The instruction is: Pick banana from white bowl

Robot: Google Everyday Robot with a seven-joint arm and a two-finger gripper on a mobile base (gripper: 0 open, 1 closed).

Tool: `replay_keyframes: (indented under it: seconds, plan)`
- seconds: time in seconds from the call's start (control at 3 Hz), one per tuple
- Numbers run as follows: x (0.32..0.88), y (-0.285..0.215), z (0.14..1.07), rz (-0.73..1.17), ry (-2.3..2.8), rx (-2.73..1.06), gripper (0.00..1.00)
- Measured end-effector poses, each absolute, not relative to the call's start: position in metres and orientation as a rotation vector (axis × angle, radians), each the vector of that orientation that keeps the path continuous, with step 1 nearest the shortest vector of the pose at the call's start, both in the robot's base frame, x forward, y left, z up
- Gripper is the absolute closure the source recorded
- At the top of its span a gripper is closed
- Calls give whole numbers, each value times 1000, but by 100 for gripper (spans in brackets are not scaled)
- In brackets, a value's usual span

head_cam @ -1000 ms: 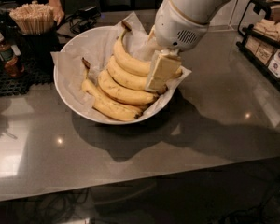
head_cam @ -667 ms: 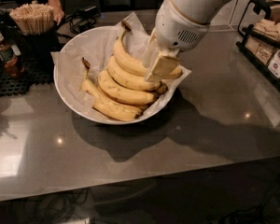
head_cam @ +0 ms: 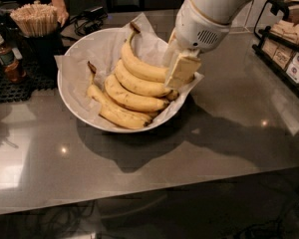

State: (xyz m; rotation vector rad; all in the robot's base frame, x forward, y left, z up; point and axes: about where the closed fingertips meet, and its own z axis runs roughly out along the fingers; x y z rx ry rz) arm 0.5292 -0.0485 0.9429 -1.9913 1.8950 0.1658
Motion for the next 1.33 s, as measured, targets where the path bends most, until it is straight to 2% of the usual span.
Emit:
replay_keyframes:
  seconds: [0.67,1.33]
  plan:
    - [542,-54,932,165,1926,-2008,49]
    - [549,-53,922,170,1937,-2049,42]
